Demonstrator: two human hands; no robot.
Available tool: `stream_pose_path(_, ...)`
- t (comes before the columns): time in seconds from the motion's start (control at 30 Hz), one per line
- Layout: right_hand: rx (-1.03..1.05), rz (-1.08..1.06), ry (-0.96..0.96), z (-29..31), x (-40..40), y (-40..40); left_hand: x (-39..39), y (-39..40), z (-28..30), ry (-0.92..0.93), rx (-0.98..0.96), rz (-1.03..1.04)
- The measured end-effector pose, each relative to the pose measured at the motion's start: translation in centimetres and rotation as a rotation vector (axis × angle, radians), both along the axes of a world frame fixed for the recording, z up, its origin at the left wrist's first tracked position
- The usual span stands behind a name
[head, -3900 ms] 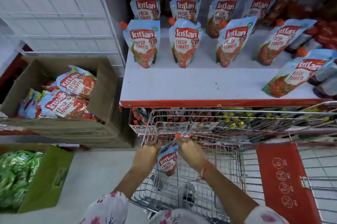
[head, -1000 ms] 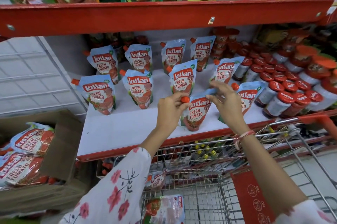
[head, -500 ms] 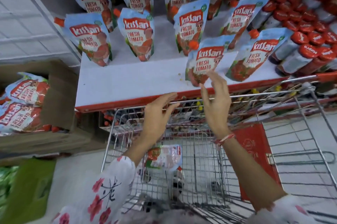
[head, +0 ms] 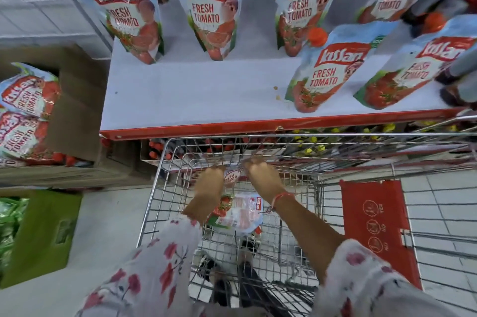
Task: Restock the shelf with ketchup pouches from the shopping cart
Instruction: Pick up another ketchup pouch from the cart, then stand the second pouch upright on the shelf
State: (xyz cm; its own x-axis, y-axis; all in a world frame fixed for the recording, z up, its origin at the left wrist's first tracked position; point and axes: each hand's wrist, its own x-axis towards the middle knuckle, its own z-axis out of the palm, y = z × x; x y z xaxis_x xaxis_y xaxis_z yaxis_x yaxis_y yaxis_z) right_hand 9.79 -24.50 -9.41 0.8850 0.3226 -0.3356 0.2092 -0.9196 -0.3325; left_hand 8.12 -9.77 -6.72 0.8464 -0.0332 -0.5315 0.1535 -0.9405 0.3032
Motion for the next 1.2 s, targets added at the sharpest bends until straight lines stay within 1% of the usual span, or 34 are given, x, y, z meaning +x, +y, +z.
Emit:
stream_pose_path(0.1,-0.028,-0.003,-0.005,-0.4,0.2,0.4,0.1,0.1,-0.5,0.009,0.000,0.049)
stream_pose_path(0.2,0.010,-0.014,-0.058,0.0,-0.1,0.4,-0.2,0.5,0.2,-0.038,-0.015,0.081)
stream_pose_path(0.27,0.080,-0.008,-0.126,1.1,-0.7,0.0,-0.6,1.5,1.3,-0.076,-0.086,0.085)
stream_pose_path(0.37,0.188,0.011,-0.188,4.2,-1.8,-0.5,-1.6,3.5,3.3,-0.208,-0.274,0.119)
stream_pose_path(0.43,0.267,-0.022,-0.222,6.7,-2.6,-0.6,-2.3,4.6,5.4,-0.311,-0.384,0.156)
stream_pose_path(0.57,0.529,-0.190,-0.305,12.1,-3.2,-0.2,-3.0,5.2,10.6,-0.458,-0.541,0.270)
stream_pose_path(0.7,0.729,-0.216,-0.470,17.5,-2.8,0.3,-2.8,5.5,16.3,-0.621,-0.675,0.289)
stream_pose_path(0.83,0.848,-0.227,-0.622,22.3,-1.4,0.9,-1.6,5.8,21.0,-0.689,-0.824,0.304)
stream_pose_path(0.93,0.934,-0.253,-0.679,25.1,0.1,1.3,0.0,5.9,24.0,-0.777,-0.849,0.259)
stream_pose_path(1.07,1.024,-0.267,-0.720,28.5,1.8,1.8,2.1,6.1,27.5,-0.849,-0.887,0.210)
stream_pose_path(1.2,1.008,-0.306,-0.789,29.9,3.7,2.1,4.5,6.3,28.9,-0.861,-0.908,0.191)
